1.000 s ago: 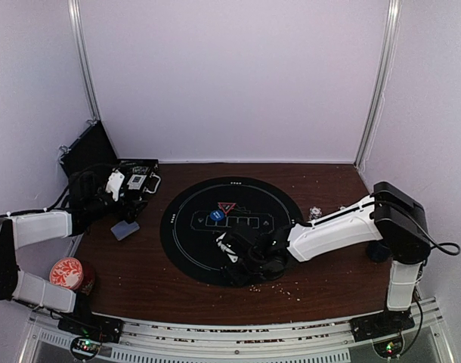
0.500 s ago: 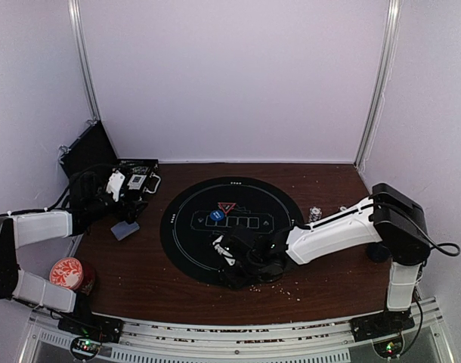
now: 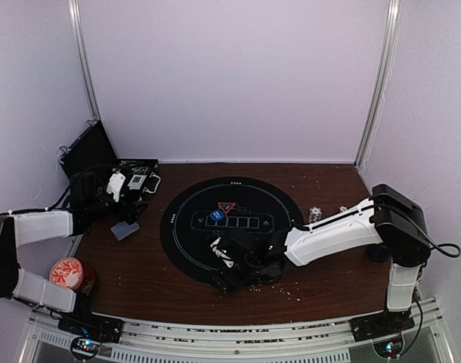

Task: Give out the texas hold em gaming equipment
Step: Move the dealer button to the dealer area, then pick up the small blind button from the poker table mat.

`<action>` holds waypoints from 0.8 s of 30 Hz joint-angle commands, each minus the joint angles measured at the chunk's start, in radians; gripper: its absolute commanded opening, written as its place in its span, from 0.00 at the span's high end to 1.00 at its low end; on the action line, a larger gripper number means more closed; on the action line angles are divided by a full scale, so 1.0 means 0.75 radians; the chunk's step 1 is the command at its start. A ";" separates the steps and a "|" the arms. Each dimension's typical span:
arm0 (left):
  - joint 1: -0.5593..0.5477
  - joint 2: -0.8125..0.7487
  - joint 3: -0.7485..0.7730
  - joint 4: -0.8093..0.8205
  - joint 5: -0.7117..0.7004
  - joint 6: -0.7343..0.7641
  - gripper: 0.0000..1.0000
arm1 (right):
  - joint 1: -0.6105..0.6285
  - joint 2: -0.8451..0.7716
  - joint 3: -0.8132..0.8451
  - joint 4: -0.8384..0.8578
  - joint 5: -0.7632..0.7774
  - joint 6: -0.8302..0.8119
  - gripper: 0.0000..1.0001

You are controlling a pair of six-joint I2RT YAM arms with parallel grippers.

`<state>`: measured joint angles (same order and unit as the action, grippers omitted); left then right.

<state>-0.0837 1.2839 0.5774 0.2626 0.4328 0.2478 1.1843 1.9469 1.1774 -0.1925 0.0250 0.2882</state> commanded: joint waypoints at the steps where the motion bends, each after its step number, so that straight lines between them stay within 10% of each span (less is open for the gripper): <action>1: 0.010 0.015 0.007 0.052 0.002 -0.006 0.02 | 0.006 -0.080 0.077 -0.074 0.069 -0.014 0.00; 11: 0.010 0.021 0.009 0.047 0.007 0.000 0.02 | -0.063 0.001 0.456 -0.345 0.640 0.036 0.00; 24: 0.010 0.044 0.080 -0.022 0.166 0.051 0.02 | -0.334 0.362 0.774 -0.454 0.741 0.050 0.00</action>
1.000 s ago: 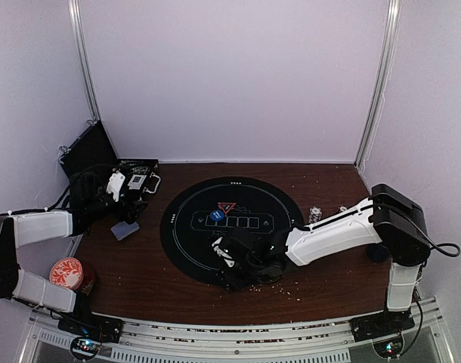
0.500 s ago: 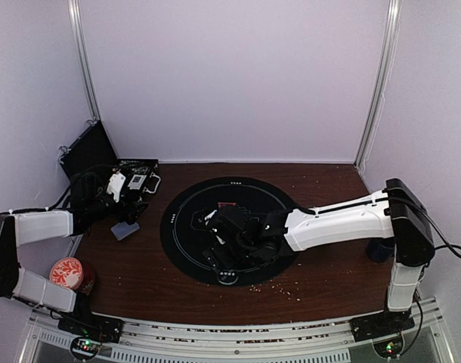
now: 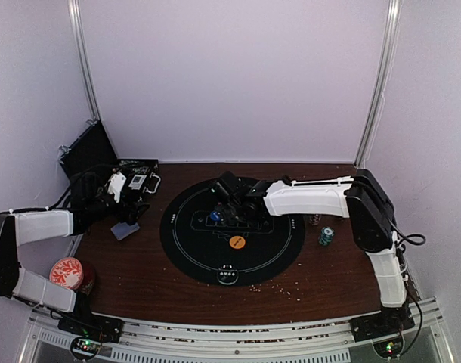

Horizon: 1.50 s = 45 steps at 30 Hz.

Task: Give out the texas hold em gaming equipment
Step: Pick up the small blind button from the poker table mat.

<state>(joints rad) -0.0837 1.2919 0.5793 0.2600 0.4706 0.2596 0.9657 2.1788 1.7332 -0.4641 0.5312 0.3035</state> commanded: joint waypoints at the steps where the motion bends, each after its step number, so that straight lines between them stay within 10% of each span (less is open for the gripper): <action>1: 0.007 0.052 0.119 -0.045 0.140 0.026 0.02 | -0.052 0.049 0.024 -0.094 0.060 0.037 0.00; 23: -0.576 1.059 1.257 -0.827 -0.071 0.065 0.02 | -0.078 -0.753 -0.975 0.255 -0.102 0.215 0.00; 45: -0.686 1.308 1.461 -0.943 -0.258 0.058 0.02 | -0.076 -0.862 -1.087 0.352 -0.140 0.199 0.00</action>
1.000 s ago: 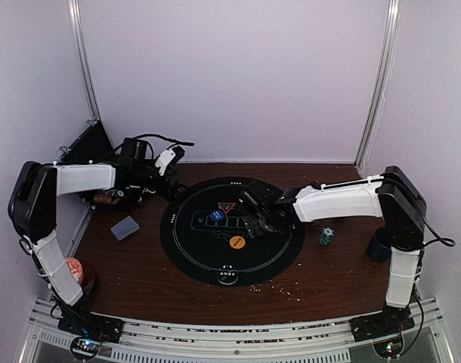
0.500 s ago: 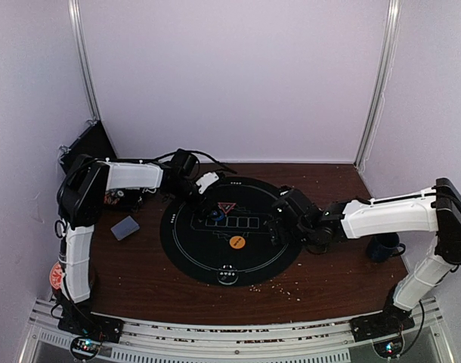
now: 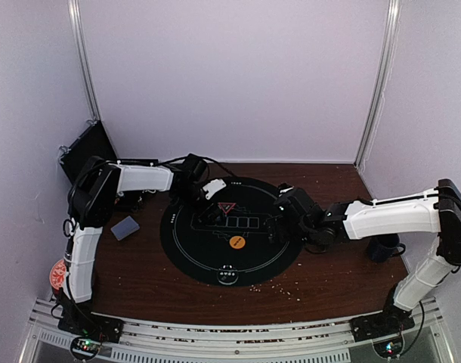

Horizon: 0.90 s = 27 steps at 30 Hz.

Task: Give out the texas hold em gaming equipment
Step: Pick up the small blind button from the poker table mat.

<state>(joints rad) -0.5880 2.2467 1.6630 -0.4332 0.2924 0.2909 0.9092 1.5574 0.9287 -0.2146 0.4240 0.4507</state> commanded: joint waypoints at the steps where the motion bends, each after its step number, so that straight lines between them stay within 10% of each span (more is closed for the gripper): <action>1: -0.014 0.044 0.024 -0.031 -0.017 0.019 0.02 | -0.001 -0.034 -0.017 0.020 0.005 0.004 0.00; 27: -0.014 0.052 -0.023 -0.147 0.037 0.064 0.34 | -0.001 -0.076 -0.032 0.028 0.009 -0.001 0.00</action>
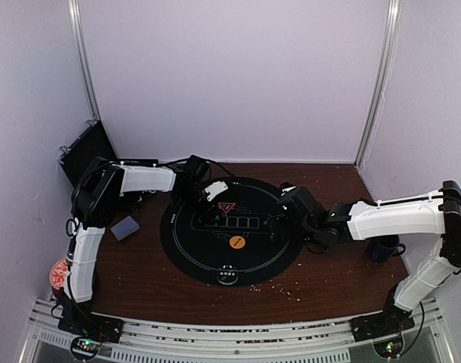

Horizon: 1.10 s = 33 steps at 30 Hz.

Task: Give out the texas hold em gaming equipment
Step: Pick up the small blind button from the poker table mat.

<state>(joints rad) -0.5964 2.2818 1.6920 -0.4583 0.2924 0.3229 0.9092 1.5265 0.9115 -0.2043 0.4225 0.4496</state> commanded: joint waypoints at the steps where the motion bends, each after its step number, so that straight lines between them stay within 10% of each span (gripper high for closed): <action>1: -0.003 0.005 -0.064 -0.113 0.037 0.022 0.36 | 0.000 -0.036 -0.010 0.015 0.011 0.000 0.00; 33: 0.180 -0.342 -0.363 0.044 -0.021 -0.039 0.52 | -0.001 -0.040 -0.014 0.013 0.018 -0.006 0.00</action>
<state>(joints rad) -0.5072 2.1128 1.4723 -0.4496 0.2890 0.3077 0.9096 1.5238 0.9115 -0.2039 0.4229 0.4484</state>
